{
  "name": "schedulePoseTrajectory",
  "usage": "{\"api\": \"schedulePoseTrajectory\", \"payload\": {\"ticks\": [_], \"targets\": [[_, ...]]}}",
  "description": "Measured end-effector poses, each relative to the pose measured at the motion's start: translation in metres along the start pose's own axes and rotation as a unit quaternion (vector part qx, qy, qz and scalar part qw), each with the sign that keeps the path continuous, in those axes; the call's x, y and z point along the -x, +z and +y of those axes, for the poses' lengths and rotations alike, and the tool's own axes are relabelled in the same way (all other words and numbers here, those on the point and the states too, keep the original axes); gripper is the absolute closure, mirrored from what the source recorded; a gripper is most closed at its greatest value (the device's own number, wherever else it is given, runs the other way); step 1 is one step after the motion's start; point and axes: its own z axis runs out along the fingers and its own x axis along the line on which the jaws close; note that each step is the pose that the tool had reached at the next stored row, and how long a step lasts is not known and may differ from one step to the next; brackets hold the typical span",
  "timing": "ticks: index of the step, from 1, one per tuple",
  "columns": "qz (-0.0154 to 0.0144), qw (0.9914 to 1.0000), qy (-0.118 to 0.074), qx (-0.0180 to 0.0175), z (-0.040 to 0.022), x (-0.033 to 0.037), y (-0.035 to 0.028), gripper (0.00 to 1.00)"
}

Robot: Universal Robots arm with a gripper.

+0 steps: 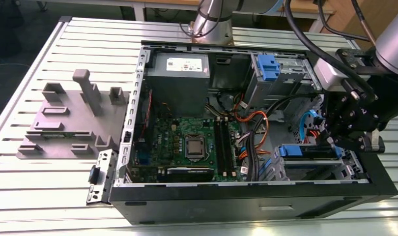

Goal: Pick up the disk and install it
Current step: 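Insert the second disk wire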

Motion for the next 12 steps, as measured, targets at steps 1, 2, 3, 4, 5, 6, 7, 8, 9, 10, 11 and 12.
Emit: {"api": "schedulePoseTrajectory", "payload": {"ticks": [1, 2, 3, 4, 5, 6, 7, 8, 9, 10, 11, 12], "targets": [[0.0000, 1.00000, 0.000, 0.0000, 0.0002, -0.0001, 0.0000, 0.89], [-0.0001, 1.00000, 0.000, -0.0001, 0.0002, 0.0000, 0.0001, 0.89], [-0.0001, 1.00000, 0.000, -0.0001, 0.0002, 0.0000, 0.0001, 0.89], [-0.0001, 1.00000, 0.000, 0.0000, 0.0002, 0.0000, 0.0001, 0.89], [-0.0001, 1.00000, 0.000, -0.0001, 0.0002, 0.0000, 0.0001, 0.89], [-0.0001, 1.00000, 0.000, -0.0001, 0.0002, 0.0000, 0.0001, 0.89], [-0.0001, 1.00000, 0.000, 0.0000, 0.0002, 0.0000, 0.0001, 0.89], [-0.0001, 1.00000, 0.000, -0.0001, 0.0002, 0.0000, 0.0001, 0.89], [-0.0001, 1.00000, 0.000, -0.0001, 0.0002, 0.0000, 0.0001, 0.89], [-0.0001, 1.00000, 0.000, 0.0000, 0.0002, 0.0000, 0.0001, 0.89], [-0.0001, 1.00000, 0.000, -0.0001, 0.0002, 0.0000, 0.0001, 0.89], [-0.0001, 1.00000, 0.000, 0.0000, 0.0002, 0.0000, 0.0001, 0.89]]}}
